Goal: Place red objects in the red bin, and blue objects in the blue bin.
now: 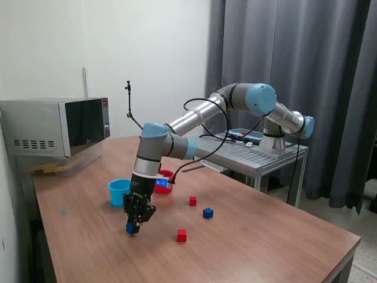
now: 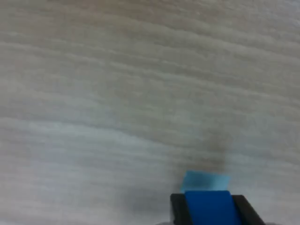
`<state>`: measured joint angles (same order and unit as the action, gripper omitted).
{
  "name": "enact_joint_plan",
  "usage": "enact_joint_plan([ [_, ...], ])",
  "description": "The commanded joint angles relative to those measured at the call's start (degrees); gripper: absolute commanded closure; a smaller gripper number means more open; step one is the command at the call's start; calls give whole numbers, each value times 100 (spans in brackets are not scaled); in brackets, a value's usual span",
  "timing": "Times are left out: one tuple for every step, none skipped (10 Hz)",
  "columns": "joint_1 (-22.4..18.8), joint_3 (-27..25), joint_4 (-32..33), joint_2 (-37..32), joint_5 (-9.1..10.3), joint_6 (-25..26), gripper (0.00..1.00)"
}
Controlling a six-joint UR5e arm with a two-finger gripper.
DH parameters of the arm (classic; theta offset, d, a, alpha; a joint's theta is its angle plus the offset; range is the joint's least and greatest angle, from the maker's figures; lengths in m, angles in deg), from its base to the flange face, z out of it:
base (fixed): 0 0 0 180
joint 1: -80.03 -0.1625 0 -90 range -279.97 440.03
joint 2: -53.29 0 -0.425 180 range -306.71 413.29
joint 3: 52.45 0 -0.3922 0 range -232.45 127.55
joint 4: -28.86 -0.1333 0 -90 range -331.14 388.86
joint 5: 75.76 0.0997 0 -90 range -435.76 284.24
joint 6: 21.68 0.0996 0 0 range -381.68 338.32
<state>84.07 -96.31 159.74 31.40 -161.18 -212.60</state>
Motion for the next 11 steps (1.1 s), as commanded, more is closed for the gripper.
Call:
enact_joint_plan([
  [8, -52, -1, -253, -88, 72, 100],
  [17, -61, -9, -376, -89, 90, 100],
  [17, -88, -18, -473, -106, 90, 100],
  [17, -131, -36, -553, -106, 90, 100],
  [17, -227, -45, -675, -106, 99, 100],
  [69, -281, -45, -711, -115, 125, 100],
  [87, -325, -45, -694, -211, 299, 100],
  [148, -325, -45, -685, -307, 310, 100],
  [297, -325, -45, -685, -360, 318, 100],
  [333, -325, -45, -685, -465, 336, 100],
  [412, -351, -45, -729, -510, 354, 100],
])
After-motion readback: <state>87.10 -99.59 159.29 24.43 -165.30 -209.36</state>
